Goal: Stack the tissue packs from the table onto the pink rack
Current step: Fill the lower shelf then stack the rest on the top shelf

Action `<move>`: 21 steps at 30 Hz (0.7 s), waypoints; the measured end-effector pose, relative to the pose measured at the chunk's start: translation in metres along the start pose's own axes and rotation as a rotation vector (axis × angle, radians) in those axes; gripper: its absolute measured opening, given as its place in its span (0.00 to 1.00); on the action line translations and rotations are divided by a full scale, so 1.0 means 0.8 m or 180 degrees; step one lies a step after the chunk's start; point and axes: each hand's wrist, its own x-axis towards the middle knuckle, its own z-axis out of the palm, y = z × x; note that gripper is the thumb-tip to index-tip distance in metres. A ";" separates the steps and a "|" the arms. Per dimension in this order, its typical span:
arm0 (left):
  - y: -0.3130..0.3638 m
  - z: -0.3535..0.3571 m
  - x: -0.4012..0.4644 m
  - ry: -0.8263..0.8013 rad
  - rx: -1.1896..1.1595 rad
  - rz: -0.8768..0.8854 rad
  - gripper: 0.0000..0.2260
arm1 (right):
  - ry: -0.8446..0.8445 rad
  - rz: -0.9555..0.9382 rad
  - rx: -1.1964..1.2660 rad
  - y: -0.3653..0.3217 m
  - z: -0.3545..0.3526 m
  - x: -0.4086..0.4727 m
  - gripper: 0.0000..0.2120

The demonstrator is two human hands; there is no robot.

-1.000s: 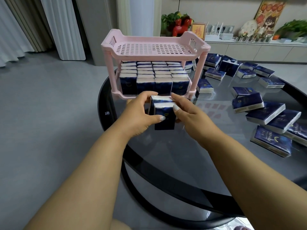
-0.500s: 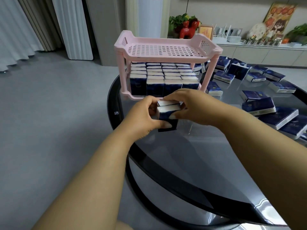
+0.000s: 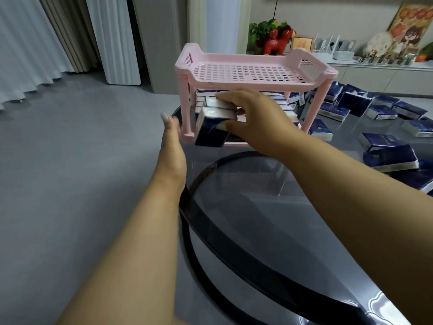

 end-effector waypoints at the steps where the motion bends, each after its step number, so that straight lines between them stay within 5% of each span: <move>1: -0.004 0.001 0.004 -0.0044 0.0010 0.0063 0.39 | 0.0036 -0.0039 -0.0022 -0.001 0.005 0.006 0.23; 13: -0.014 0.007 0.018 0.0221 0.0187 0.0233 0.44 | -0.0112 -0.0078 -0.1200 0.009 0.065 0.034 0.20; 21: -0.016 0.011 0.015 0.0044 0.0160 0.0142 0.35 | -0.0480 0.0316 -0.1413 0.015 0.071 0.058 0.19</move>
